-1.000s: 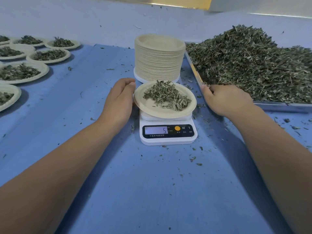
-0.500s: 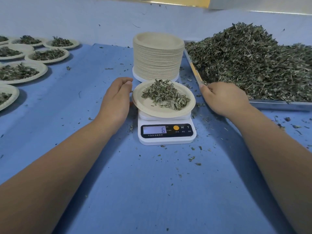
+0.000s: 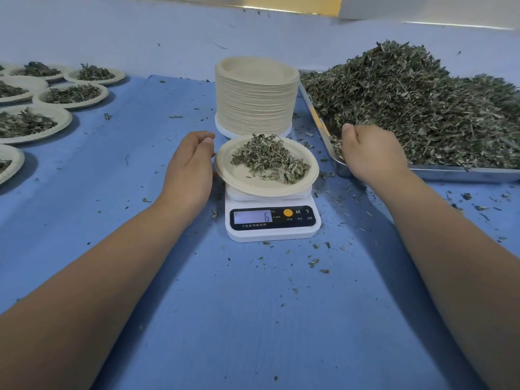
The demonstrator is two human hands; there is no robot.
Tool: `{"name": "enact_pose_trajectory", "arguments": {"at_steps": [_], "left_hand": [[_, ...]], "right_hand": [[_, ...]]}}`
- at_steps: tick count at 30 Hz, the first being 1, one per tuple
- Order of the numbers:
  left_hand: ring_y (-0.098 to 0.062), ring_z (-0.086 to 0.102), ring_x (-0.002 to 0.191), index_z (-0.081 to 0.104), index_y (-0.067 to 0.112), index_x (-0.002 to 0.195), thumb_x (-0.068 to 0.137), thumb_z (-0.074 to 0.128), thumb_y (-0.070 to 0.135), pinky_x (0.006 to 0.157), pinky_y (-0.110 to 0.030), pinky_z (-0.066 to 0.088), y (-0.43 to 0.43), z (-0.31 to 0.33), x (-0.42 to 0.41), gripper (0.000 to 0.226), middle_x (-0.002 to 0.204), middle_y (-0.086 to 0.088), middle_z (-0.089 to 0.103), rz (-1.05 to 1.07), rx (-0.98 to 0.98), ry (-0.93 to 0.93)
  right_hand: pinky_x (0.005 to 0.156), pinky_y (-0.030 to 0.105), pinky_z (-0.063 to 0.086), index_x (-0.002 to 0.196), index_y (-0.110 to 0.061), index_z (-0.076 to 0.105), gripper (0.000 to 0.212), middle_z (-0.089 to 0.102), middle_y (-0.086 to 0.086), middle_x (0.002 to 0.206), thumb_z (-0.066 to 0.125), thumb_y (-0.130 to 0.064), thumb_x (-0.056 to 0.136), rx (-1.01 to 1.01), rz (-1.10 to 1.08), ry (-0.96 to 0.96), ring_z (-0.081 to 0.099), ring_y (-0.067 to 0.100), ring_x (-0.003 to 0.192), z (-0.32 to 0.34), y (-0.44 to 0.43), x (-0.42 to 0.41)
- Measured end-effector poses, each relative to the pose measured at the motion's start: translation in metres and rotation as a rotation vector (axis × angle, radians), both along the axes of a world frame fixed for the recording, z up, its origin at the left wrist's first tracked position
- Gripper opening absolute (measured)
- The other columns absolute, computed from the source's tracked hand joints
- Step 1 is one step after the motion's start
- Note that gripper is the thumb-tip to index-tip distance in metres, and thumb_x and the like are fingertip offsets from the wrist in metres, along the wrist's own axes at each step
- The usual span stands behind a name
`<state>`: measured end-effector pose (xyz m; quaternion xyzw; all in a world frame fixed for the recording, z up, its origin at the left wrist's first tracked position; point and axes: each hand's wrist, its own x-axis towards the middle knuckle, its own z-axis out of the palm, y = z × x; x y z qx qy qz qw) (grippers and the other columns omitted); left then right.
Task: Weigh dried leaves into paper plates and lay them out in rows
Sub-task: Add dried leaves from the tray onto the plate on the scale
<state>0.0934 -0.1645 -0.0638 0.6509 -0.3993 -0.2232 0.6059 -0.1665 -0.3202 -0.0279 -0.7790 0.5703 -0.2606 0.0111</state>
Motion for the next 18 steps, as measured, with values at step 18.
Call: {"name": "enact_pose_trajectory", "arguments": {"at_steps": [18], "left_hand": [[-0.01, 0.063, 0.112, 0.061, 0.043, 0.102, 0.089, 0.041, 0.047, 0.102, -0.048, 0.053, 0.0, 0.0, 0.003, 0.024, 0.106, 0.023, 0.062, 0.011, -0.011, 0.066]], "right_hand": [[0.056, 0.034, 0.03, 0.073, -0.018, 0.053, 0.045, 0.05, -0.003, 0.063, 0.042, -0.051, 0.102, -0.109, 0.505, 0.09, 0.045, 0.012, 0.061, 0.053, 0.089, 0.121]]}}
